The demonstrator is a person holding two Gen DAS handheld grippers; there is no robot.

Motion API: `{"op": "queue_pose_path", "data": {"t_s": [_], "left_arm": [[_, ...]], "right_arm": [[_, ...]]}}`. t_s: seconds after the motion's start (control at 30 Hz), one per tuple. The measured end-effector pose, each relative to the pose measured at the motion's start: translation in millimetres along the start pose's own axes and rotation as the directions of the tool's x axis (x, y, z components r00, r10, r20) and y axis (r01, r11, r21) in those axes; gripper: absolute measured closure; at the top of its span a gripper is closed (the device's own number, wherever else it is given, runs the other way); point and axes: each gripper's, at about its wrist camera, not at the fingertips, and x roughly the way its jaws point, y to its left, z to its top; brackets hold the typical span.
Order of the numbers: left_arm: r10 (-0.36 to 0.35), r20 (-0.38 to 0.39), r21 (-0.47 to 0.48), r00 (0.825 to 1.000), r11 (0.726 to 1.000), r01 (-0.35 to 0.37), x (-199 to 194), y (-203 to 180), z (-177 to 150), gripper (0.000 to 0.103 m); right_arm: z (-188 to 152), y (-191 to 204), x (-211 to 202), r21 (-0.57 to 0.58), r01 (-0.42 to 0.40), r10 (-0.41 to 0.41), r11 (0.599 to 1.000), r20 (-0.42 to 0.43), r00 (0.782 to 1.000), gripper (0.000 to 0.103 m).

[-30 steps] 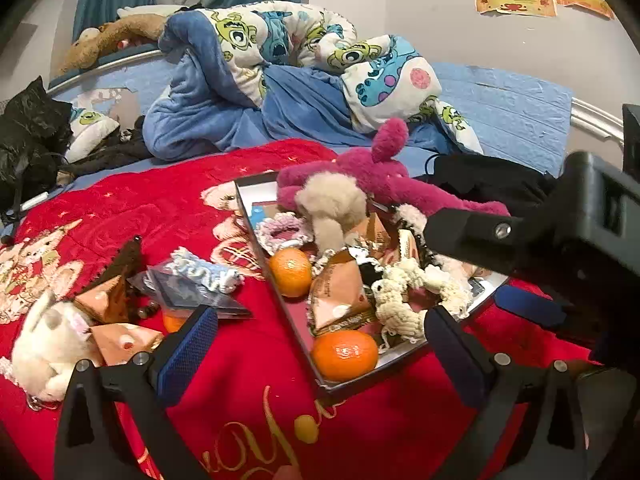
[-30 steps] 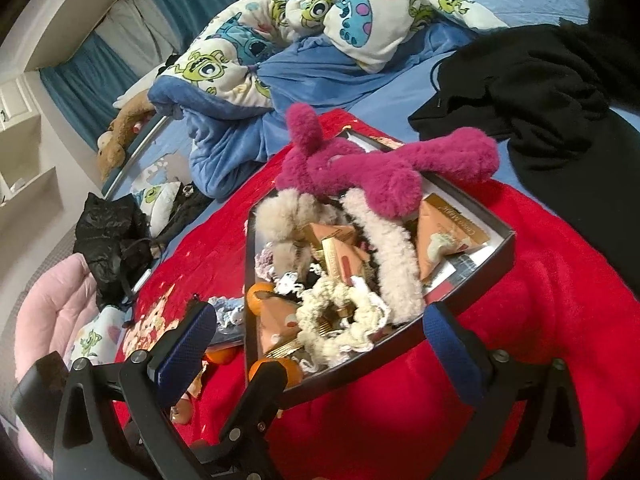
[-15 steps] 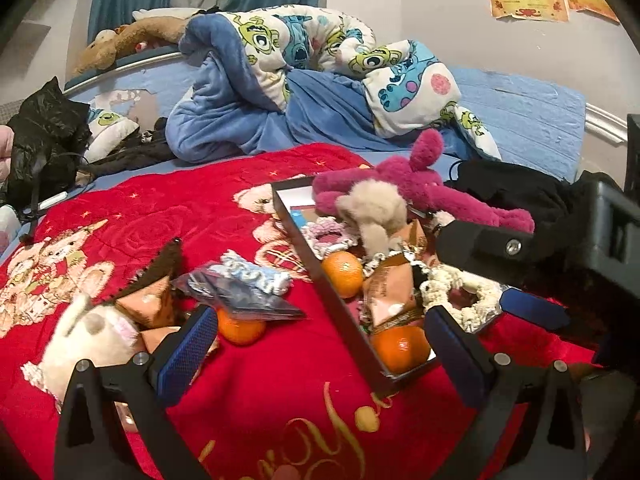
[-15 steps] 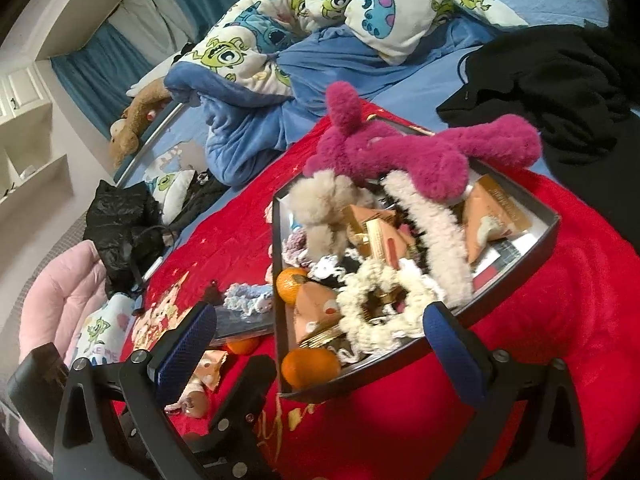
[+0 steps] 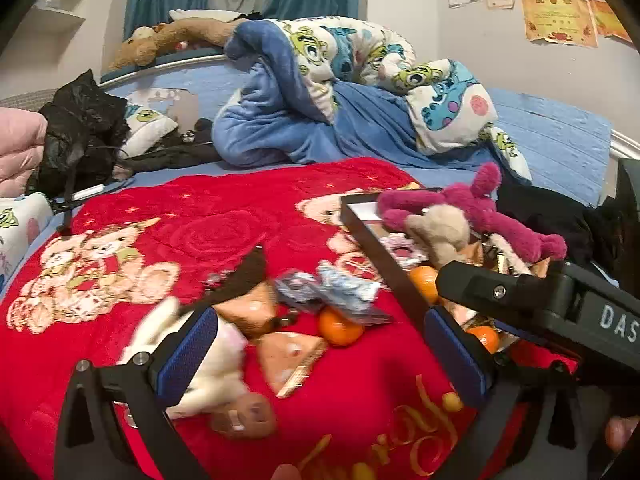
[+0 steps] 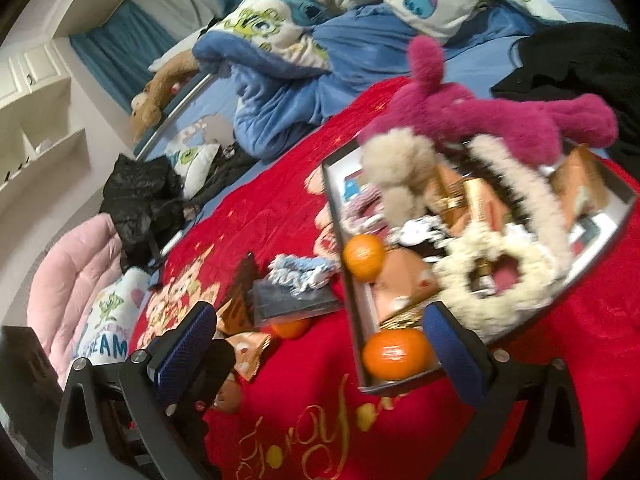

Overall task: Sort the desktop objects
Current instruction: 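Move both tools back toward the white plush and chocolates on the blanket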

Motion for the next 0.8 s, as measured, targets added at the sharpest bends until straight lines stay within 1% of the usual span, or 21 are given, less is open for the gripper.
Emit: {"op": "queue_pose_path", "data": {"t_s": [0.07,0.17,0.27,0.33,0.4,0.47,0.57,0.67,0.8], "left_arm": [[0.011,0.003,0.0,1.0,1.0,-0.011,-3,10,0,0.0],[0.046,0.006,0.006,0.999,0.999,-0.046,-10,26,-3,0.0],[0.068,0.009,0.003,0.998,0.998,-0.068,-16,42,-6,0.0],[0.078,0.01,0.001,0.997,0.997,-0.078,-21,50,-7,0.0],[0.096,0.017,0.008,0.995,0.995,-0.097,-26,59,-9,0.0],[0.116,0.021,0.009,0.993,0.993,-0.117,-30,70,-10,0.0],[0.131,0.016,-0.019,0.991,0.991,-0.13,-34,88,-9,0.0],[0.141,0.007,-0.042,0.99,0.989,-0.14,-34,100,-9,0.0],[0.164,-0.005,-0.022,0.987,0.986,-0.164,-34,108,-12,0.0]], "right_arm": [[-2,8,4,-0.013,0.008,-0.008,1.0,0.003,1.0,0.0],[-5,19,7,-0.034,0.014,-0.014,0.999,0.007,1.0,0.0],[-7,28,8,-0.021,-0.013,0.013,1.0,0.017,1.0,0.0],[-8,36,9,-0.031,-0.021,0.022,0.999,0.02,1.0,0.0],[-11,47,6,-0.073,-0.011,0.014,0.997,0.049,0.999,0.0],[-15,60,3,-0.116,-0.002,0.014,0.993,0.097,0.995,0.0],[-23,76,6,-0.174,0.009,0.014,0.985,0.129,0.992,0.0],[-31,91,16,-0.241,0.028,-0.002,0.97,0.107,0.994,0.0],[-40,104,27,-0.312,0.057,-0.034,0.949,0.079,0.996,0.0]]}}
